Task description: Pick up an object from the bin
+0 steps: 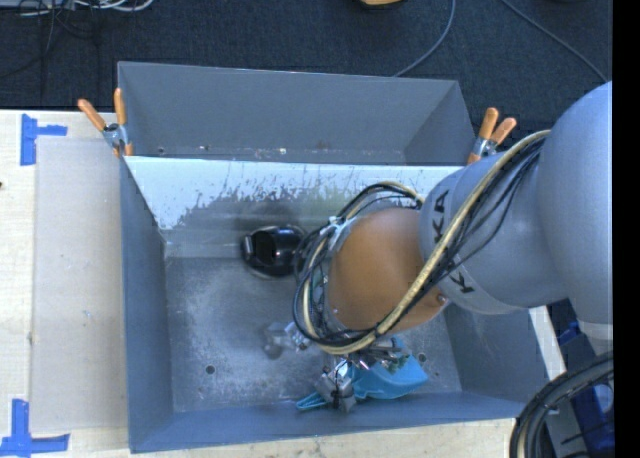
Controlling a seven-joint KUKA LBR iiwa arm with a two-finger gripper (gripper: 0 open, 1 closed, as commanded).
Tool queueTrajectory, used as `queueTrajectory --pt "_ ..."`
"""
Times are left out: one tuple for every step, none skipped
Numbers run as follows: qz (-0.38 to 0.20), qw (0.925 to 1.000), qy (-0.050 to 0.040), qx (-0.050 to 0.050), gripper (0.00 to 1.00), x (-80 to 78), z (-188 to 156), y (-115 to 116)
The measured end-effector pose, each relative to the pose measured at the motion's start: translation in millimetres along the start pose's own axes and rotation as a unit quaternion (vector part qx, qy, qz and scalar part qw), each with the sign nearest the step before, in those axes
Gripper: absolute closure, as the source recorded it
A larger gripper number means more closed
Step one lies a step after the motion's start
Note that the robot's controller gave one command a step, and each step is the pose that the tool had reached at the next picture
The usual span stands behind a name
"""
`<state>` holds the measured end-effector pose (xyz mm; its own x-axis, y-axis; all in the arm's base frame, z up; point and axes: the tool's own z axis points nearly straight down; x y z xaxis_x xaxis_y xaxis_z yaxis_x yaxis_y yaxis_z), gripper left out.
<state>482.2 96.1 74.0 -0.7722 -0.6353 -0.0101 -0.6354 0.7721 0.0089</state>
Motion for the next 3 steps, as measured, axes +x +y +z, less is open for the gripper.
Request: queueTrajectory --pt "0.004 0.9999 0.0102 -0.005 1.0 6.3 2.4 0.0" --pt "0.002 1.0 0.0068 -0.006 1.0 -103.3 5.1 43.4" --pt "0.005 0.9999 0.0098 -0.005 0.0 -99.8 5.9 40.6"
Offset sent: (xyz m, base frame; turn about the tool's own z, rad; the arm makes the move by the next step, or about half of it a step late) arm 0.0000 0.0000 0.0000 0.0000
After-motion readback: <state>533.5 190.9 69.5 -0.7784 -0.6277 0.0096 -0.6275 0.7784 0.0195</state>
